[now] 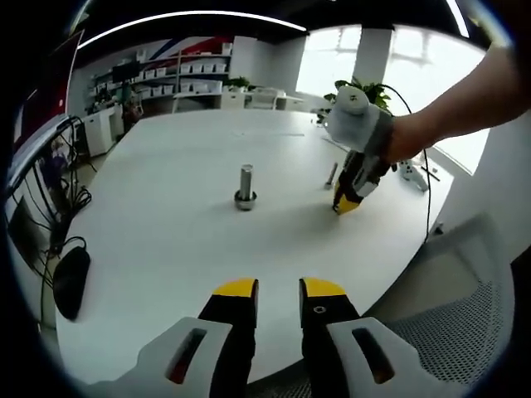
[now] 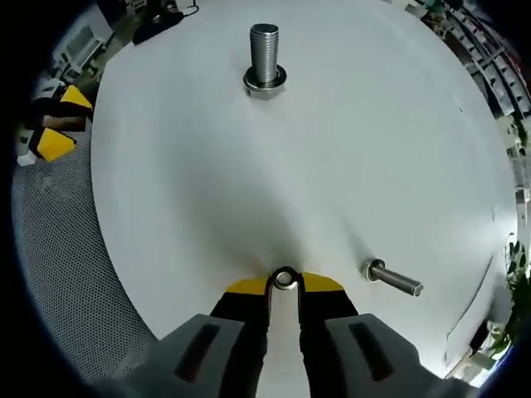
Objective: Place the washer onto the threaded stud by aligning its center hole with the stud, sliding it down to the base, and recovering from edge contact or off-axis alignment until the washer reaches the visible bottom stop.
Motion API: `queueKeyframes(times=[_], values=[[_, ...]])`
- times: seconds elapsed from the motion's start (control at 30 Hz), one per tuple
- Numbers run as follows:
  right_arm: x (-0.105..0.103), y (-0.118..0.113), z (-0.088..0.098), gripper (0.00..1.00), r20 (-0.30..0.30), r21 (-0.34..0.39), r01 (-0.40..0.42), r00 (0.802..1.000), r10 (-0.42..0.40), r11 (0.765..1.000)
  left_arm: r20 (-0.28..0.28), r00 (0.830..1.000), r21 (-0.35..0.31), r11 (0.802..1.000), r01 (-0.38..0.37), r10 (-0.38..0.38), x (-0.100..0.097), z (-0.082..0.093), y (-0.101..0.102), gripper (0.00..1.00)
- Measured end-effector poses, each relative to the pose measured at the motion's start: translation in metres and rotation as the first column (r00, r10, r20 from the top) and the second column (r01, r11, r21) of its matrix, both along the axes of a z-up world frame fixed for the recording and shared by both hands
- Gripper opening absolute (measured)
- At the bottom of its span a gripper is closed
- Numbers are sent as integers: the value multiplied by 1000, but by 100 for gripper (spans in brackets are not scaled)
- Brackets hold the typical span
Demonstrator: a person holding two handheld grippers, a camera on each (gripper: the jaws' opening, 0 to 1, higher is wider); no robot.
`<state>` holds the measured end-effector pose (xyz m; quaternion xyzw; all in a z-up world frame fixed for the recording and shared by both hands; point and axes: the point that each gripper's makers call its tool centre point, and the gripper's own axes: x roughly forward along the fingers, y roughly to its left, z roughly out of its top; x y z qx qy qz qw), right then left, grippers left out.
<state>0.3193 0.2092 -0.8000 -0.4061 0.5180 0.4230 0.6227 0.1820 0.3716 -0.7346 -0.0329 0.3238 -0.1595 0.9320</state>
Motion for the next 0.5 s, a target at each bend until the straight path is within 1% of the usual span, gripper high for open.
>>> queueKeyframes(times=[0.03,0.13,0.2,0.23,0.3,0.4,0.5], values=[[-1,0,1,15,4,10,16,1000,-16,1000,0,1000,0,1000,0,0,0,0,0,17],[-3,0,1,15,29,27,14,999,-15,1000,3,1000,-1,1000,-5,5,0,1,1,17],[-2,2,1,14,66,55,-59,996,56,997,4,1000,-2,1000,-1,1,0,1,0,17],[-3,0,2,14,75,75,-65,995,59,995,2,1000,-1,1000,2,-2,0,1,-1,17],[-2,-4,1,14,71,95,-41,997,34,995,3,1000,0,1000,5,-5,0,1,-1,17],[-1,-10,3,14,59,114,28,998,-35,993,3,1000,0,1000,3,-3,0,1,-1,17],[-1,-16,4,14,68,106,17,997,-25,994,3,1000,0,1000,5,-5,0,1,-1,17]])
